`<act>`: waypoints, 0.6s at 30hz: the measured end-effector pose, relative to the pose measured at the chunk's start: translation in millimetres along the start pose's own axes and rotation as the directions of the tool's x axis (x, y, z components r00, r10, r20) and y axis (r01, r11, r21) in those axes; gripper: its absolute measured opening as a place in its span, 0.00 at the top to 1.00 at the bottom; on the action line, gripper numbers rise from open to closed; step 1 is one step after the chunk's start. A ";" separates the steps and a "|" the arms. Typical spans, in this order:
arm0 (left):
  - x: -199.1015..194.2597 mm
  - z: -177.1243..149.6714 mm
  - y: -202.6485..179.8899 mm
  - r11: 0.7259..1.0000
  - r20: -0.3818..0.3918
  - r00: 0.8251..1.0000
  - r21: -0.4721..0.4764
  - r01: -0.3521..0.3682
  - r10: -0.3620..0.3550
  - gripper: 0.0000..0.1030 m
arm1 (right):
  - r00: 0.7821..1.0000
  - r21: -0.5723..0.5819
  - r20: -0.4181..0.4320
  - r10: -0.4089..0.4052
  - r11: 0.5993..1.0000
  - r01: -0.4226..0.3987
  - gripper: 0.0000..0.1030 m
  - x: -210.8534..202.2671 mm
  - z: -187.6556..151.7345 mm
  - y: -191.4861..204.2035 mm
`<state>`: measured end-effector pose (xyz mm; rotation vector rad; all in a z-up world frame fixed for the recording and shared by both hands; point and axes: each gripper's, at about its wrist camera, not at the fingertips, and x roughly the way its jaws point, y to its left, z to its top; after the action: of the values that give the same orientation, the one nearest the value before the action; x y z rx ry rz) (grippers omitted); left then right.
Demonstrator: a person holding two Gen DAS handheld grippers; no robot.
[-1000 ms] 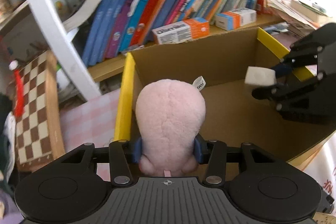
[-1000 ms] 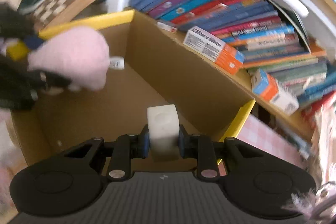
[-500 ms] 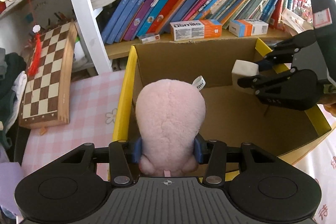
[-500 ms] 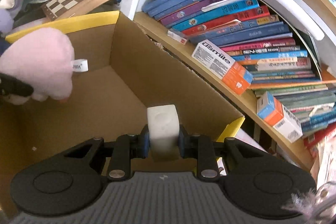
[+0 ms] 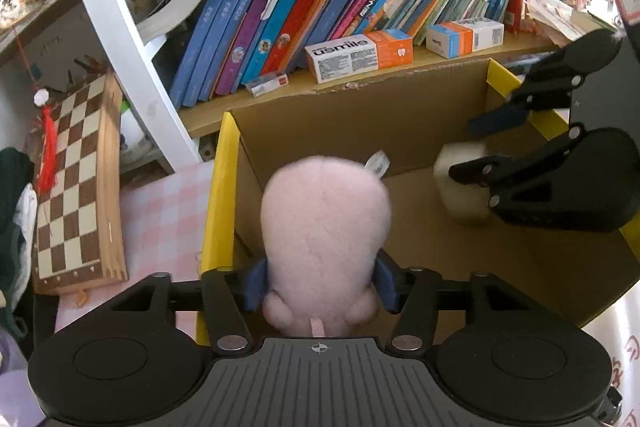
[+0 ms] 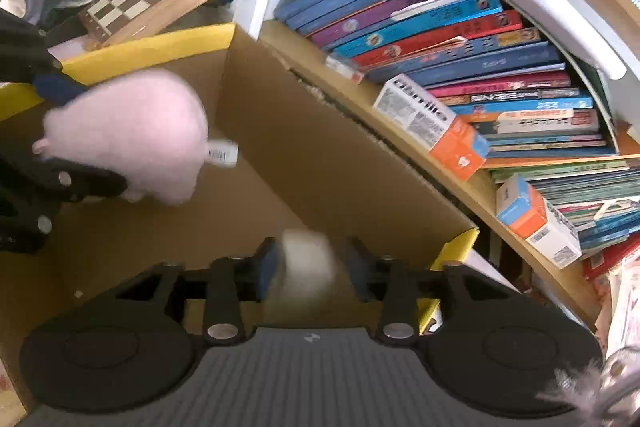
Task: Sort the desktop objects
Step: 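Open both tools to drop the pig and cube into the yellow box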
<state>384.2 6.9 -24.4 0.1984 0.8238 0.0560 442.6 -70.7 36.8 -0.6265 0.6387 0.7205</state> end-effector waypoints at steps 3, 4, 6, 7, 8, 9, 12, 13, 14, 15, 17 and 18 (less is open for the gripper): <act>-9.0 1.2 -0.8 1.000 0.047 0.999 0.015 -0.011 0.011 0.19 | 1.000 0.005 0.016 0.008 1.000 -0.008 0.52 -5.3 0.6 -0.5; -12.7 1.9 -0.4 1.000 0.063 0.998 0.014 -0.007 0.006 0.18 | 1.000 0.005 0.021 0.011 1.000 -0.011 0.51 -7.1 0.8 -0.4; -20.6 3.2 0.1 1.000 0.095 0.995 0.007 -0.007 0.006 0.15 | 0.999 0.013 0.035 0.019 1.000 -0.020 0.46 -12.5 2.1 0.4; -24.3 3.9 0.3 1.000 0.108 0.994 0.004 -0.009 0.008 0.15 | 0.999 0.020 0.043 0.023 1.000 -0.024 0.45 -15.7 3.0 0.9; -28.8 3.9 0.5 1.000 0.119 0.993 0.002 -0.010 0.010 0.15 | 0.998 0.027 0.052 0.027 0.999 -0.028 0.43 -19.0 3.8 1.4; -33.2 3.9 0.6 1.000 0.130 0.991 0.000 -0.012 0.012 0.15 | 0.998 0.038 0.062 0.029 0.999 -0.032 0.41 -23.4 4.9 1.7; -46.7 3.9 1.1 1.000 0.162 0.987 -0.006 -0.017 0.018 0.14 | 0.995 0.070 0.093 0.028 0.997 -0.035 0.36 -36.9 8.0 2.8; -51.1 3.9 1.3 1.000 0.173 0.985 -0.008 -0.019 0.020 0.14 | 0.994 0.081 0.104 0.027 0.996 -0.036 0.36 -41.6 9.0 3.2; -55.6 3.8 1.5 1.000 0.183 0.983 -0.011 -0.020 0.022 0.13 | 0.993 0.091 0.114 0.026 0.995 -0.036 0.35 -46.4 9.9 3.6; -60.1 3.2 1.3 1.000 0.191 0.981 -0.015 -0.022 0.025 0.13 | 0.992 0.100 0.124 0.023 0.994 -0.036 0.34 -50.8 10.8 3.8; -70.0 2.0 1.5 0.999 0.208 0.978 -0.026 -0.025 0.029 0.13 | 0.990 0.118 0.143 0.017 0.992 -0.034 0.33 -60.9 11.8 3.7; -75.3 1.3 1.9 0.999 0.217 0.976 -0.033 -0.025 0.031 0.13 | 0.988 0.127 0.153 0.014 0.991 -0.033 0.32 -66.0 12.2 3.6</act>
<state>334.1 -1.0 31.2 0.1842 0.6012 0.0717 405.0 -85.9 90.4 -0.4407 0.5477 0.7353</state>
